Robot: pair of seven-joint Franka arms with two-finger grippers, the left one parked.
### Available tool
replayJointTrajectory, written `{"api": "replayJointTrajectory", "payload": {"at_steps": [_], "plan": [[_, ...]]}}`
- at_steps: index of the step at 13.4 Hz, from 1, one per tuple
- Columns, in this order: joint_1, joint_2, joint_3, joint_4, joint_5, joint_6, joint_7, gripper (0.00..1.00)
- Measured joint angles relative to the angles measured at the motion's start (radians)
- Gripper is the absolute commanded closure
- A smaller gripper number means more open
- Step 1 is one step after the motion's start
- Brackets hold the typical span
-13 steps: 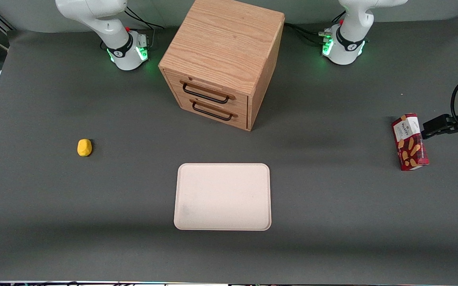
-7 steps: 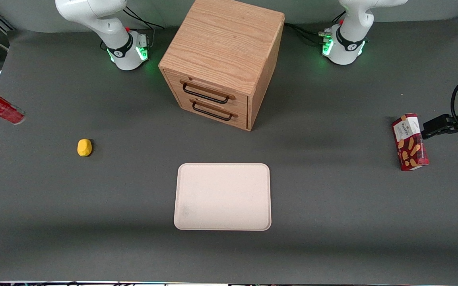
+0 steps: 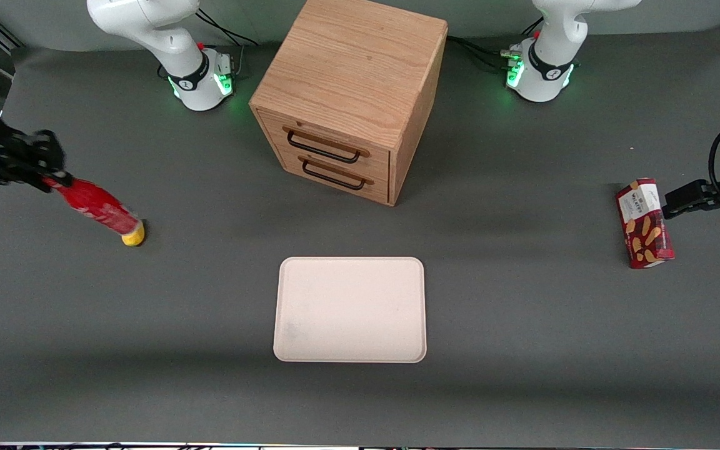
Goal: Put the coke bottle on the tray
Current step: 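Carry the bottle over the white tray and lower it onto it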
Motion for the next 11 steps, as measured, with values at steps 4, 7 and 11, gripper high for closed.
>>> {"api": "replayJointTrajectory", "payload": {"at_steps": [4,7,11], "plan": [[0.011,0.133,0.127,0.104,0.000,-0.001,0.263,1.00],[0.055,0.235,0.172,0.181,0.000,-0.001,0.454,1.00],[0.131,0.339,0.198,0.256,0.000,0.013,0.646,1.00]]}}
